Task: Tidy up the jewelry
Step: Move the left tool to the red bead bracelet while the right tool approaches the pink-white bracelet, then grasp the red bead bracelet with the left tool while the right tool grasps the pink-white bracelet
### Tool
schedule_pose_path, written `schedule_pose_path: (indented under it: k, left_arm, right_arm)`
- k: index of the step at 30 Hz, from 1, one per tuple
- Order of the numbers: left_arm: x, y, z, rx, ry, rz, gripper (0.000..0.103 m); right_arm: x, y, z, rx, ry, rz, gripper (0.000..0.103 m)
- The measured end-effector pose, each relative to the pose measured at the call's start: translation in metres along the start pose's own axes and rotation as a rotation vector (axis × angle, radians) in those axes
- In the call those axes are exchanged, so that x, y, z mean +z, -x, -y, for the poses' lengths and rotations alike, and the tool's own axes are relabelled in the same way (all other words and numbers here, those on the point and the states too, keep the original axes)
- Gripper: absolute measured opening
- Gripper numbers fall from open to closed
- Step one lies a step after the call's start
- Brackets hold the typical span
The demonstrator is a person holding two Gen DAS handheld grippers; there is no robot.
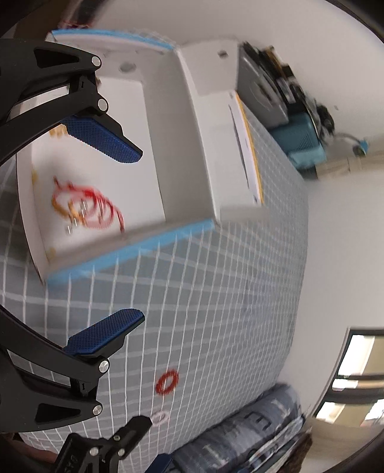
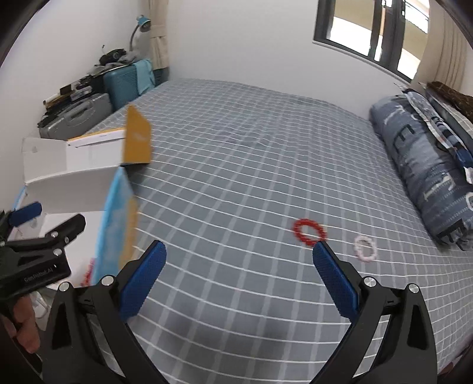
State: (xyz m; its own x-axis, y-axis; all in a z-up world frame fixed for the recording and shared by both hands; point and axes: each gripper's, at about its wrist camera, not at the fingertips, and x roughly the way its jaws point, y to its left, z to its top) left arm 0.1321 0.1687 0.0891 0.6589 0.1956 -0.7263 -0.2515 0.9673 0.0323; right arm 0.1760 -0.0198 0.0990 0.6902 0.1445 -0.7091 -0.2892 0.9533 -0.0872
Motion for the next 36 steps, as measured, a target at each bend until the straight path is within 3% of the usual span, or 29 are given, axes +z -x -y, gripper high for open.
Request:
schedule_pose_path:
  k: [9,18,31,36]
  left_arm:
    - [0.012,-0.042,0.103,-0.066,-0.124,-0.019,0.097]
    - [0.02,-0.108,0.198,-0.14,-0.199,-0.052,0.097]
    - [0.032,-0.21,0.274,-0.181,-0.221,-0.137,0.097]
    - [0.024,-0.239,0.279,-0.189,-0.214,-0.171,0.097]
  right_arm:
    - [-0.013,-0.045,0.109,-0.063,-0.101,-0.042,0.095]
    - [-0.025,-0.107,0.187,-0.102,-0.176,-0.099,0.095]
    - [-0.038,-0.215,0.266,-0.107,-0.243,-0.2,0.095]
    - [-0.044,-0.238,0.278,-0.092,-0.262,-0.228,0.095]
